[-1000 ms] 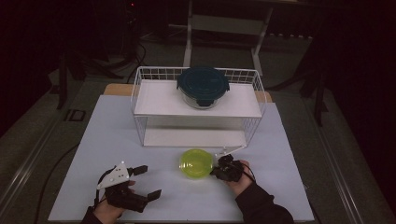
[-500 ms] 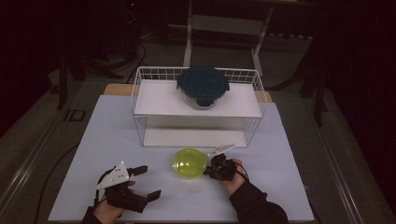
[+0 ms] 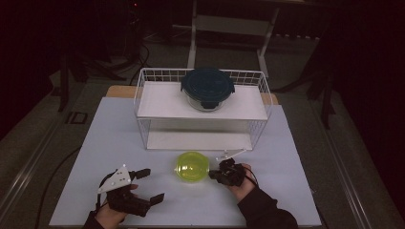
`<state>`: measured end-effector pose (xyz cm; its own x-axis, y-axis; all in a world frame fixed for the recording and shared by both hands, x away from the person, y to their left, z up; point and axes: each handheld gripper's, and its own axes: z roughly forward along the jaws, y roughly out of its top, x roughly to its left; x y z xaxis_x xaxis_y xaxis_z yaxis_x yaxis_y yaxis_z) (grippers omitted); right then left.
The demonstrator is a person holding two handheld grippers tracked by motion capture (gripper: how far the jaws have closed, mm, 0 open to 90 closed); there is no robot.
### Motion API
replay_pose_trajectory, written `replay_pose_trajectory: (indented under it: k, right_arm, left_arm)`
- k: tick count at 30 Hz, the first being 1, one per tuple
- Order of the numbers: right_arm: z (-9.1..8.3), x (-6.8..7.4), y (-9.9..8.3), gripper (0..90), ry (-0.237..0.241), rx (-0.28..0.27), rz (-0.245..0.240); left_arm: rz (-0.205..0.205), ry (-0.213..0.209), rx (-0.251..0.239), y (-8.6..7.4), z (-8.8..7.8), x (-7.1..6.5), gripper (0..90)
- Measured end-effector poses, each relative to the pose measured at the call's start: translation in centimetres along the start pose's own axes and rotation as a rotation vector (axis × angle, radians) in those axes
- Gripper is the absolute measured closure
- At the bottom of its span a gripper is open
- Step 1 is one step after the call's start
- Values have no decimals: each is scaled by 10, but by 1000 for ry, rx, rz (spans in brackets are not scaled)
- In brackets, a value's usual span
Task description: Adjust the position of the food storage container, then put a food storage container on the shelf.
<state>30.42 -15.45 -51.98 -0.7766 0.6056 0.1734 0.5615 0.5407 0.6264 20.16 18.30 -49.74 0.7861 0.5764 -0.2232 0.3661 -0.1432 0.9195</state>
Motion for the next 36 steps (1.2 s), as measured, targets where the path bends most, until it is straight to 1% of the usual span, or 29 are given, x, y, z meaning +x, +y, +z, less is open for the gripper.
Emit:
replay_pose_trajectory:
  k: [3, 4, 6, 8, 10, 12, 14, 16, 17, 18, 20, 21, 22, 24, 25, 26, 27, 28, 29, 30, 32, 33, 34, 35, 36]
  right_arm:
    - [-10, -3, -6, 863, -8, -5, 13]
    - [-12, -4, -8, 853, -12, -6, 13]
    - [-19, -5, -13, 845, -25, -14, 23]
    - [-26, -7, -16, 813, -26, -25, 26]
    - [-33, -8, -18, 775, -34, -37, 36]
    - [-40, -7, -19, 684, -35, -56, 46]
    - [-46, -7, -18, 615, -29, -73, 60]
    - [-50, -6, -17, 501, -35, -95, 67]
    - [-51, -5, -17, 468, -35, -103, 71]
    - [-53, -5, -16, 427, -24, -116, 77]
    - [-54, -3, -14, 320, -22, -142, 87]
    - [-55, -3, -13, 255, -8, -151, 89]
    - [-56, -2, -11, 211, 16, -161, 91]
    - [-58, 0, -8, 194, 22, -191, 96]
    - [-58, 0, -7, 171, 25, -197, 99]
    - [-59, -1, -5, 149, 32, -208, 109]
    - [-60, -1, -3, 156, 36, -220, 119]
    - [-61, -2, -2, 158, 41, -227, 127]
    - [-61, -3, 1, 159, 47, -244, 132]
    - [-62, -4, 3, 167, 53, -251, 127]
    - [-62, -4, 7, 164, 63, -254, 113]
    - [-62, -4, 9, 165, 58, -253, 110]
    - [-62, -4, 11, 160, 62, -247, 112]
    - [-60, -5, 13, 144, 63, -238, 123]
    - [-59, -6, 14, 144, 57, -228, 150]
  left_arm:
    - [10, -4, 3, -1, 1, -1, 12]
    - [7, -19, 0, -1, 1, -1, 12]
    - [23, -11, 5, 0, 2, -2, 11]
    - [22, -13, -3, 1, 2, -3, 12]
    - [27, -6, -7, 3, 2, -3, 12]
    - [18, -9, -13, 5, 2, -2, 12]
    - [12, -6, -6, 7, 1, -2, 12]
    - [-1, -10, -3, 9, 2, -1, 12]
    - [-9, -8, 2, 11, 3, -1, 12]
    - [-12, -8, 10, 14, 4, 0, 12]
    - [-14, -11, 5, 19, 6, 2, 12]
    - [-16, -11, 9, 23, 8, 3, 12]
    - [-19, -14, 11, 26, 9, 5, 12]
    - [-27, -15, 20, 33, 12, 8, 12]
    - [-27, -15, 20, 33, 12, 8, 12]
    - [-51, -23, 15, 38, 16, 12, 12]
    - [-60, -25, 14, 39, 18, 14, 12]
    - [-79, -36, 15, 41, 20, 16, 12]
    - [-93, -46, 26, 43, 22, 18, 13]
    - [-95, -43, 38, 44, 25, 19, 13]
    - [-102, -48, 48, 46, 29, 21, 15]
    - [-113, -51, 59, 47, 32, 22, 15]
    - [-134, -51, 72, 48, 36, 24, 15]
    - [-158, -56, 83, 48, 40, 26, 15]
    - [-182, -53, 96, 49, 44, 28, 15]
